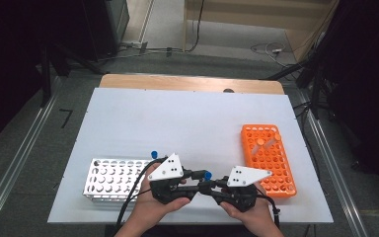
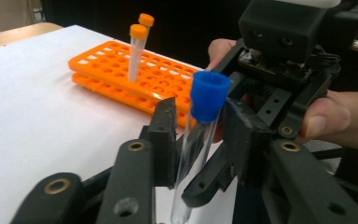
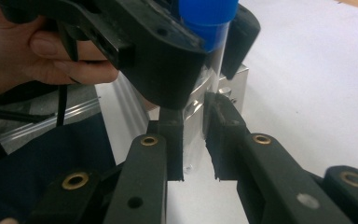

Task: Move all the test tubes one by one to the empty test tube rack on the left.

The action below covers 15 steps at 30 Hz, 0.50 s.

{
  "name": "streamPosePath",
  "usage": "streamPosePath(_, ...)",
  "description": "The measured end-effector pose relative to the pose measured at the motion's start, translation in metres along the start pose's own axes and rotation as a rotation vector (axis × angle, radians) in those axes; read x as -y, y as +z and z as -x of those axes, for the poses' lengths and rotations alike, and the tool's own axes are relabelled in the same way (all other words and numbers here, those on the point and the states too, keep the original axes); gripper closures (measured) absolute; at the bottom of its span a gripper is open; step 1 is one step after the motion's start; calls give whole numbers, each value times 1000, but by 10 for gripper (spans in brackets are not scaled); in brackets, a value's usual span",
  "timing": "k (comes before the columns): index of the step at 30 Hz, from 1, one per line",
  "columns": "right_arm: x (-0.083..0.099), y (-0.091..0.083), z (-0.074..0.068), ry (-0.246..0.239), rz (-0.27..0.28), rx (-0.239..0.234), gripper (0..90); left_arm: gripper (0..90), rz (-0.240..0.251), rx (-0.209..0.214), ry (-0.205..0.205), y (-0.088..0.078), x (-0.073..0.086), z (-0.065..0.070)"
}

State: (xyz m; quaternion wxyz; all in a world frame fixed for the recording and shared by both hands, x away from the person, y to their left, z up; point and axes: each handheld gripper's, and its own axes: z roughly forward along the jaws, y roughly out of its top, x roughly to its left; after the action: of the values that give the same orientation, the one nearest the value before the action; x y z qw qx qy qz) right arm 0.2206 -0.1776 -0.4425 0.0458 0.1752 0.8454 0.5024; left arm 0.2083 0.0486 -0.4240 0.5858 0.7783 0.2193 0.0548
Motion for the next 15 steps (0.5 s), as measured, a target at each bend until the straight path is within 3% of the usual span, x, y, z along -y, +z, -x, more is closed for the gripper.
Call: streamPosePath(15,1,3,-1,-6,-6,-47,719,770,-18,-19,48,-1,0,2)
